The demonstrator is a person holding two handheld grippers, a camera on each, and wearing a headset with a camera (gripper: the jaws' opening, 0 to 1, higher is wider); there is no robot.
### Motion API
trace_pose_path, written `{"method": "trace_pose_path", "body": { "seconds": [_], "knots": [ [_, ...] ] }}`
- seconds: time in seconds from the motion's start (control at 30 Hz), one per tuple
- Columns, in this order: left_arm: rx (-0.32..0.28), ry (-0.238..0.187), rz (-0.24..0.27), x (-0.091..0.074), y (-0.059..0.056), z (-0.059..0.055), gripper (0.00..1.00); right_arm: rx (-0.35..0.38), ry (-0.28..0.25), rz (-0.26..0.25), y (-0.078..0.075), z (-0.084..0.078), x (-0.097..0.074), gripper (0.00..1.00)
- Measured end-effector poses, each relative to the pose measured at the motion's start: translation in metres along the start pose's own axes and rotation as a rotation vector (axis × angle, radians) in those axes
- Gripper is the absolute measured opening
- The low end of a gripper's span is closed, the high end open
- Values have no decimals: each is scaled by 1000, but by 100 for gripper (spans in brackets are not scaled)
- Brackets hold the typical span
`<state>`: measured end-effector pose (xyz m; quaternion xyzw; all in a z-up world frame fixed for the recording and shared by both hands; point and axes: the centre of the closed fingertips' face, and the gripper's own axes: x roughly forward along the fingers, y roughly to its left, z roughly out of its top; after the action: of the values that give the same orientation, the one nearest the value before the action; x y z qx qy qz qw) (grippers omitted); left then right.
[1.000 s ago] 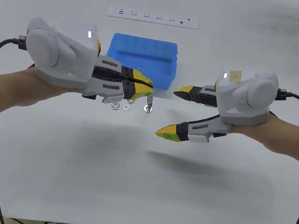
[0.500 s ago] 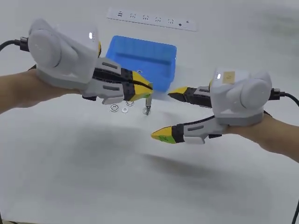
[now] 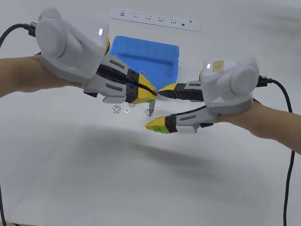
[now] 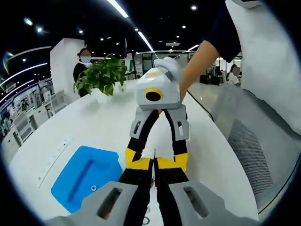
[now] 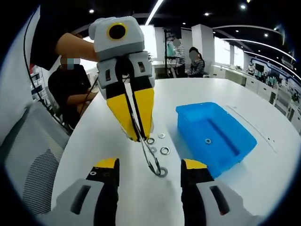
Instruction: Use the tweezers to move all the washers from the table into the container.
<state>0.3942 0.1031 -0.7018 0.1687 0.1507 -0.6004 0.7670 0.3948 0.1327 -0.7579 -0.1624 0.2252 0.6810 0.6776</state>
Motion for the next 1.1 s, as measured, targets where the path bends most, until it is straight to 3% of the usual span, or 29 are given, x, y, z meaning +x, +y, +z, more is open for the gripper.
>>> {"method": "trace_pose_path", "body": {
  "seconds": [0.27,0.57,1.1],
  "knots": [
    [-7,-4,-1,4,1,2,5,-77,61,45,-1,-3,9,29],
    [-3,-4,-4,7,0,4,5,-147,124,73,1,-12,10,17],
    [-5,-1,10,4,5,2,5,-190,113,63,-4,-10,8,9]
  ]
}}
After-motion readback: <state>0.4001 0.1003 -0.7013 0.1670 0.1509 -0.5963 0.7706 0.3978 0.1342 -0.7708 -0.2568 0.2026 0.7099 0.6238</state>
